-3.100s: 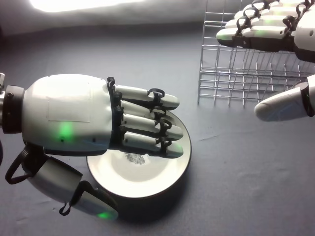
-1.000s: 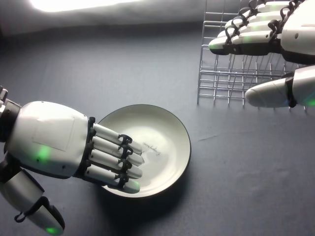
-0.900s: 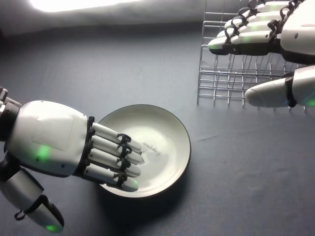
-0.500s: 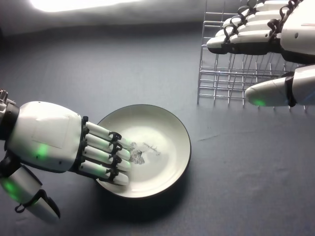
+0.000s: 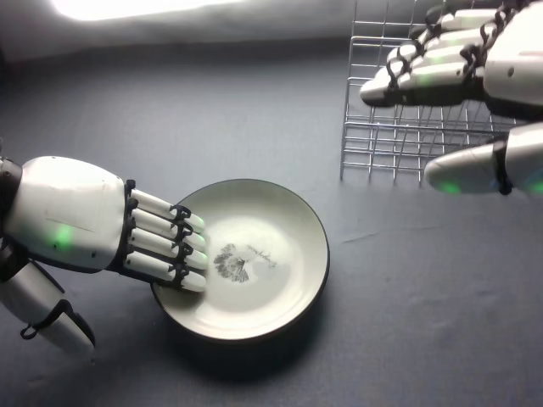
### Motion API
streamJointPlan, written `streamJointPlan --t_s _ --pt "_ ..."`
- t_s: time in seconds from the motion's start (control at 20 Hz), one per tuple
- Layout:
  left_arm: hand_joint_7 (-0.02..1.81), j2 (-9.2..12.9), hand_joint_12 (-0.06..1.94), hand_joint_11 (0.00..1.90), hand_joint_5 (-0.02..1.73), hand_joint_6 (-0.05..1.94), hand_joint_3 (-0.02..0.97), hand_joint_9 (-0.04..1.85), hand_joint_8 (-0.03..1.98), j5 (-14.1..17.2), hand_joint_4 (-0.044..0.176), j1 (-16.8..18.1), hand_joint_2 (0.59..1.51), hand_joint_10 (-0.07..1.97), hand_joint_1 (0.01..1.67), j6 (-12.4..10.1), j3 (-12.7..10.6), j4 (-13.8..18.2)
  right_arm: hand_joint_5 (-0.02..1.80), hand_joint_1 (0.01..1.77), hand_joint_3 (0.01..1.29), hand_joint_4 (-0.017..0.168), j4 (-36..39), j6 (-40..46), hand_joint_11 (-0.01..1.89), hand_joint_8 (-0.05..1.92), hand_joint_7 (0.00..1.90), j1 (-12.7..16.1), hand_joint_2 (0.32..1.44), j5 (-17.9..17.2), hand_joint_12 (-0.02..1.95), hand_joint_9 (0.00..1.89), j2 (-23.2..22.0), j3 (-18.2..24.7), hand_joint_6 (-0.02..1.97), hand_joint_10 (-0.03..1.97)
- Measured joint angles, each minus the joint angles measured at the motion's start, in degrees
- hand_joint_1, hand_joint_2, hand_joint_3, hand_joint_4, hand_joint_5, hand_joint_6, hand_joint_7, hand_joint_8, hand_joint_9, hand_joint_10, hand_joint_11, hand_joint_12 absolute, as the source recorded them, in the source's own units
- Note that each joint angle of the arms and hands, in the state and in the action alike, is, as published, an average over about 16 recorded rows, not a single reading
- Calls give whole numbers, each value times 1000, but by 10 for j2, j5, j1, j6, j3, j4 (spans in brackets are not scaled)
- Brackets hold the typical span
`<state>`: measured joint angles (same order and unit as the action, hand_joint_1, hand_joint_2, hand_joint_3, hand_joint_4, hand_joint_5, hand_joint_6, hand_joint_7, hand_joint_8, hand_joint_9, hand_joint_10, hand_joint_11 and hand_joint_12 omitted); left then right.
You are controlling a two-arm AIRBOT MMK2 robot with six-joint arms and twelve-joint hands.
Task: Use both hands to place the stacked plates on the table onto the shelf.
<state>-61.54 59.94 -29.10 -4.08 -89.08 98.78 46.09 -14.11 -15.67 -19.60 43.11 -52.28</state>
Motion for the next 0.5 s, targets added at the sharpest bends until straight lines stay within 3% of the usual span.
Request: streamJointPlan --t_s 0.5 --pt "46 1 -6 14 42 15 12 23 1 20 2 9 1186 6 17 -30 -23 16 226 36 14 4 0 0 15 6 229 -8 1325 -5 608 194 0 0 5 24"
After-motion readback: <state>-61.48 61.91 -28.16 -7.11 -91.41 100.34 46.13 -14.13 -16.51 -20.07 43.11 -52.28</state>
